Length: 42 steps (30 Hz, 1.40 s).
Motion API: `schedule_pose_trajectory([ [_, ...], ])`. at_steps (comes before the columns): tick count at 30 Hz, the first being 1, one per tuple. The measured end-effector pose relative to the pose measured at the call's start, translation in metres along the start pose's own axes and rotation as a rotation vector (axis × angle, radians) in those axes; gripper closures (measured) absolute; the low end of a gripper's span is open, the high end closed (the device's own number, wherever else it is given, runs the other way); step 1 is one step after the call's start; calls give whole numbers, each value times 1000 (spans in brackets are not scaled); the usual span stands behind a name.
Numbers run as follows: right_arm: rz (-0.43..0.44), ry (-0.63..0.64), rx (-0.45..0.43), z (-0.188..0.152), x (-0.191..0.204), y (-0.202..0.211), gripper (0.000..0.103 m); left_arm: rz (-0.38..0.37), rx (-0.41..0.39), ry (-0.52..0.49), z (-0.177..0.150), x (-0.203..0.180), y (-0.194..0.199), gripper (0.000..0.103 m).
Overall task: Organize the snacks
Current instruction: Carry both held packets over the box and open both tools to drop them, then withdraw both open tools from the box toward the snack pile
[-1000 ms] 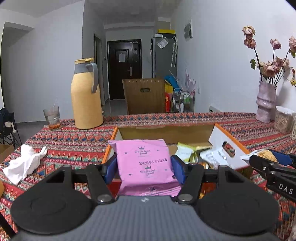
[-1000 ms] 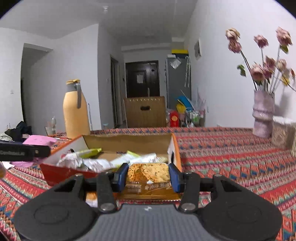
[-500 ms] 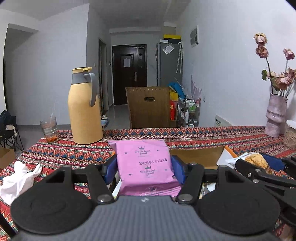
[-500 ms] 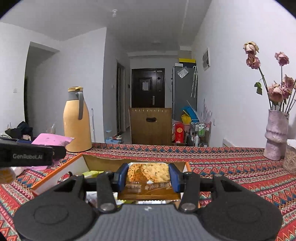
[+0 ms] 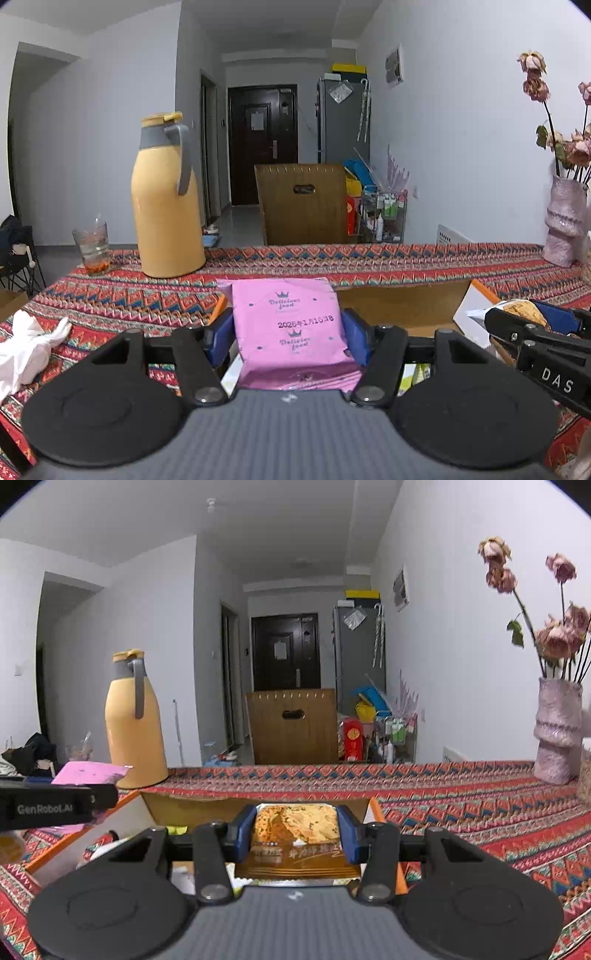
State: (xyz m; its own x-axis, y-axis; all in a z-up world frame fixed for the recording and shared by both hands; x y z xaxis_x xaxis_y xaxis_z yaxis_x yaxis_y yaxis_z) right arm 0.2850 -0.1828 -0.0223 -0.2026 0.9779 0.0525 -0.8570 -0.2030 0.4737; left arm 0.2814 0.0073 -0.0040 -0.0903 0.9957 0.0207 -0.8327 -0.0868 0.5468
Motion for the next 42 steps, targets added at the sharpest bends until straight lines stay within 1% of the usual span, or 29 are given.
schedule_pose_trajectory([
  [4,-2,14,34,-8,3,-5,57,-18,28,10,-4,5,-8,41],
  [9,-2,22,45,-12,5,-6,57,-30,29,16,-6,8,-10,41],
  [10,-2,20,48,-13,5,-6,56,-30,21,17,-5,8,-8,39],
  [11,-3,18,48,-12,4,-6,56,-32,13,18,-5,7,-6,30],
  [12,-4,15,48,-11,3,-6,56,-32,6,21,-5,7,-4,24],
  [13,1,12,50,-12,3,-6,48,-25,-5,25,-4,8,-2,17],
  [14,3,9,52,-12,3,-6,43,-19,-13,28,-4,9,0,13],
  [15,1,8,51,-13,3,-5,34,-16,-16,33,-3,9,0,8],
  [16,1,7,50,-13,3,-5,24,-14,-19,41,-3,11,1,0],
  [17,2,4,47,-13,3,-4,19,-9,-22,50,-2,12,2,0],
  [19,4,-5,39,-13,2,-3,3,-10,-21,61,-2,14,2,0],
  [20,4,-10,37,-13,1,-3,0,-9,-19,62,-2,14,2,0],
  [29,0,-23,50,-14,-1,-7,0,-6,-11,62,-2,13,2,0],
  [34,9,-31,39,-10,-3,-4,0,-9,-48,62,3,12,16,0],
  [42,17,-26,16,1,0,11,0,-4,-53,71,12,14,36,0],
])
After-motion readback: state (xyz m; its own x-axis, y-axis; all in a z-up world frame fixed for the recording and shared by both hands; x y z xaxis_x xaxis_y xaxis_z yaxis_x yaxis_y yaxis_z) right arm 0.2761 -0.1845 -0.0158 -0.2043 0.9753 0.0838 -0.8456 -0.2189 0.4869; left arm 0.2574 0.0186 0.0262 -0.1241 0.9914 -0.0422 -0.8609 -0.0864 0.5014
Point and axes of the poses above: each gripper's, at about its wrist camera, not at the fingertips, and y roughly against the way its jaws point, x to its left, z to its top, the point moved 7 cm from there along -y, roughly the way its jaws point, and after that the axes turned 11 degrees about x, right-handed, at the moved point
